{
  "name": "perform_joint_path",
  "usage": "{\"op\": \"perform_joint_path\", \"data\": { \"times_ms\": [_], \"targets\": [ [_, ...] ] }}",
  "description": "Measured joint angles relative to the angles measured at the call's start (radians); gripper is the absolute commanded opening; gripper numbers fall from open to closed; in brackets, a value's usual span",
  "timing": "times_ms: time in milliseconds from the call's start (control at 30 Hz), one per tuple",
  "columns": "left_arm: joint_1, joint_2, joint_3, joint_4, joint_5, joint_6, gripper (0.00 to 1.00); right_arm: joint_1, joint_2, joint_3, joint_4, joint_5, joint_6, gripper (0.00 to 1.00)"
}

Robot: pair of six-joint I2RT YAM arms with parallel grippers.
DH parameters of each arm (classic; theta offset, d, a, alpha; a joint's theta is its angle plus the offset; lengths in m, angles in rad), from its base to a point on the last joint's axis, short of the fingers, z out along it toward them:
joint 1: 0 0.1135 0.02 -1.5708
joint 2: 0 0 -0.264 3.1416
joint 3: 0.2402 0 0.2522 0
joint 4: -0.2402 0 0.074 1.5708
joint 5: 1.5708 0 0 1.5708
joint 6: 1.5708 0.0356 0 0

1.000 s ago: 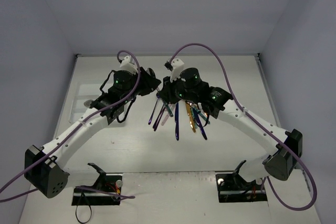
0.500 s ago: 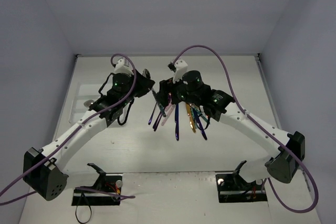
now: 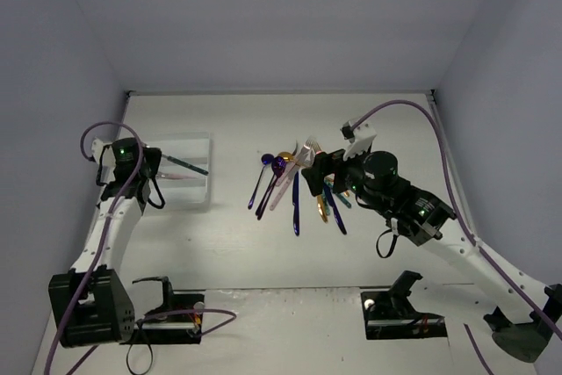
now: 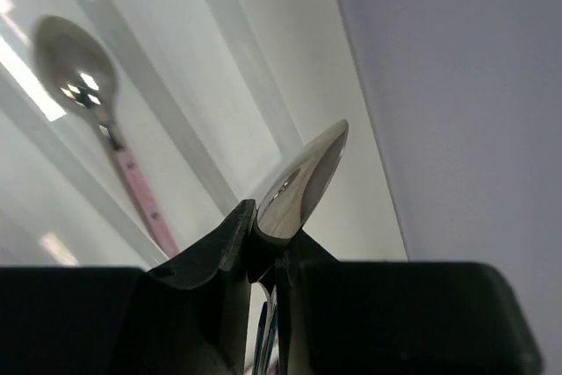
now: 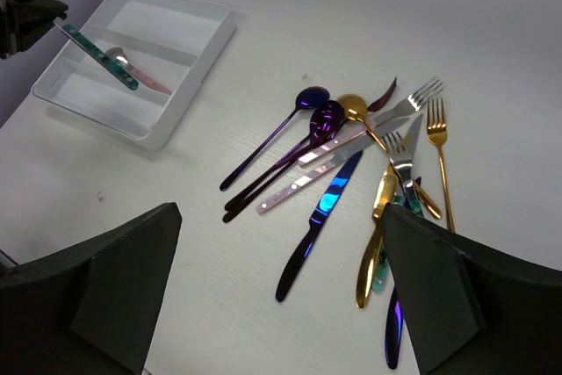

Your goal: Sort the eating utensils into containers

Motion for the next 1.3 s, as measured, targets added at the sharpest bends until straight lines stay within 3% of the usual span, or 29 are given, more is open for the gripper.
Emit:
{"op": "perform_joint_path", "data": {
  "times_ms": [167, 500, 667, 967, 1300],
  "targets": [
    [0.119, 0.114, -0.046, 0.057, -0.021, -0.083, 0.0, 0.0, -0.078, -0.035, -0.05, 0.038, -0.003, 0.99],
    [0.133, 0.402, 0.017, 0.148, -0.027, -0.159, 0.0, -0.007, -0.126, -0.057, -0.101, 0.091, -0.026, 1.0],
    [0.132, 0.461, 0.049, 0.179, -0.027, -0.178, 0.34, -0.008, -0.119, -0.058, -0.117, 0.1, -0.032, 1.0],
    [0.132, 0.419, 0.041, 0.177, -0.023, -0.18, 0.54, -0.014, -0.118, -0.058, -0.125, 0.106, -0.033, 1.0],
    [0.088, 0.177, 0.049, -0.019, -0.03, -0.063, 0.56, -0.014, -0.181, -0.058, -0.136, 0.106, -0.034, 1.0]
  ]
}}
